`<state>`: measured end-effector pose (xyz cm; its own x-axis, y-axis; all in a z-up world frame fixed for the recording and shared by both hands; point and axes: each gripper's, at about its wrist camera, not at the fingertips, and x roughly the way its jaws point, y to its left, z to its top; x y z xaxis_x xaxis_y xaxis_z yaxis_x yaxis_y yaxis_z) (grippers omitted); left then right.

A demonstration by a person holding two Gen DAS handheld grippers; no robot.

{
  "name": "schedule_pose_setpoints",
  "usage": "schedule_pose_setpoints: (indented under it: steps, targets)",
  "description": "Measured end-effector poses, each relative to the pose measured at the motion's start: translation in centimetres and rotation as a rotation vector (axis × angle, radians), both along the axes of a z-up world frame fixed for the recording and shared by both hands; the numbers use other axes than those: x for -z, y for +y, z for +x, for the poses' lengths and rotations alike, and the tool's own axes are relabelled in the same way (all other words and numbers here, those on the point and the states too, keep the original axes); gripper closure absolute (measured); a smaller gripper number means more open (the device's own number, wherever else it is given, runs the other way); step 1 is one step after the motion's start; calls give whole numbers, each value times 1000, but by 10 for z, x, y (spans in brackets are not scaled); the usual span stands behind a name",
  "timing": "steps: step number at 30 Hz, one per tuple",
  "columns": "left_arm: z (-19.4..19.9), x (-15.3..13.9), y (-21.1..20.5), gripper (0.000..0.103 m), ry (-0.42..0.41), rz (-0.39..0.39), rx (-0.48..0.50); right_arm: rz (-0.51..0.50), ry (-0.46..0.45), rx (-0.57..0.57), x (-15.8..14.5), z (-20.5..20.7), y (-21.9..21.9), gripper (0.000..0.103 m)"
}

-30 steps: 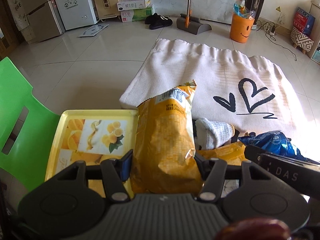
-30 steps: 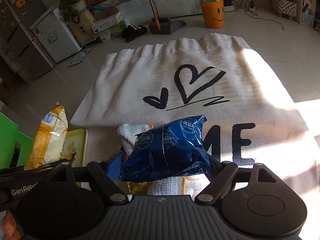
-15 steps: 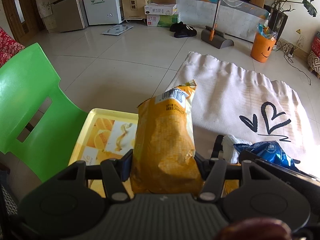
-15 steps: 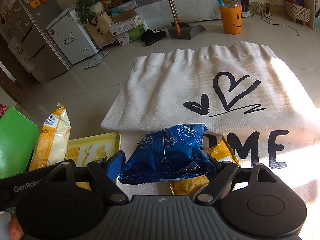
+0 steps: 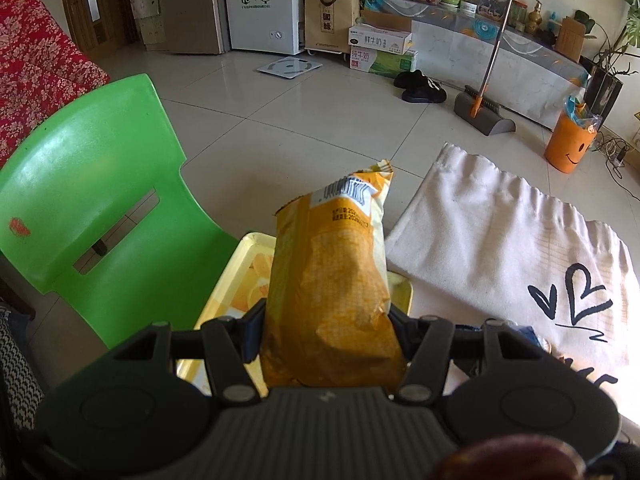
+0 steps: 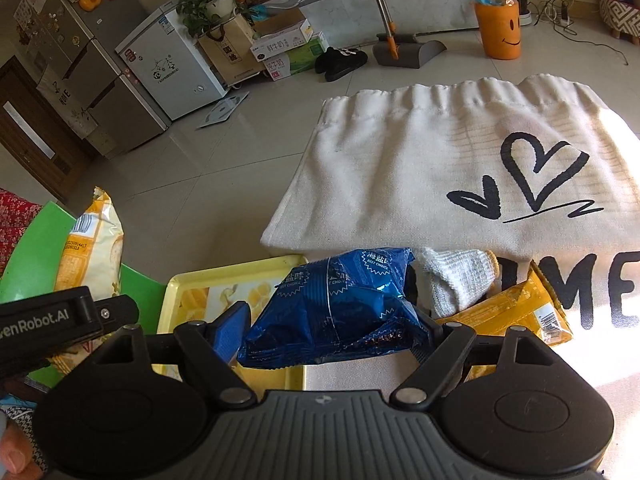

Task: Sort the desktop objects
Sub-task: 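Carry the yellow chip bag and blue pack over the lemon tray with both tools, then open both tools to drop the chip bag and blue pack onto the tray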

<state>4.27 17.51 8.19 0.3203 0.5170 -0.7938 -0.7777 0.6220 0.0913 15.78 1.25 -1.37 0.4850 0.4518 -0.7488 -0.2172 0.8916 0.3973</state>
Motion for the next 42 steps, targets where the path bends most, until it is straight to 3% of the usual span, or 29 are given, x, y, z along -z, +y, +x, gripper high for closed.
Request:
schedule_pose_setpoints:
  steps: [15,26,29,31,32,42]
  targets:
    - [-23,16,64,47,17,-151,-149,25,60,-329,37,-20,73,22]
    - [-37,34,99,47,7,-253,-222,17,44,-540,52,-47,111,21]
    - [-36,35,101,37,31,-228,-233,9,43,-555,56,-51,119,20]
    - [-36,34,100,19,37,-216,-242,-11,48,-549,58,-53,122,18]
    - [-35,32,99,16,36,-209,-241,-23,43,-543,59,-53,123,17]
    - [-30,17,82,5,8,-155,-193,-96,-34,-476,48,-48,112,16]
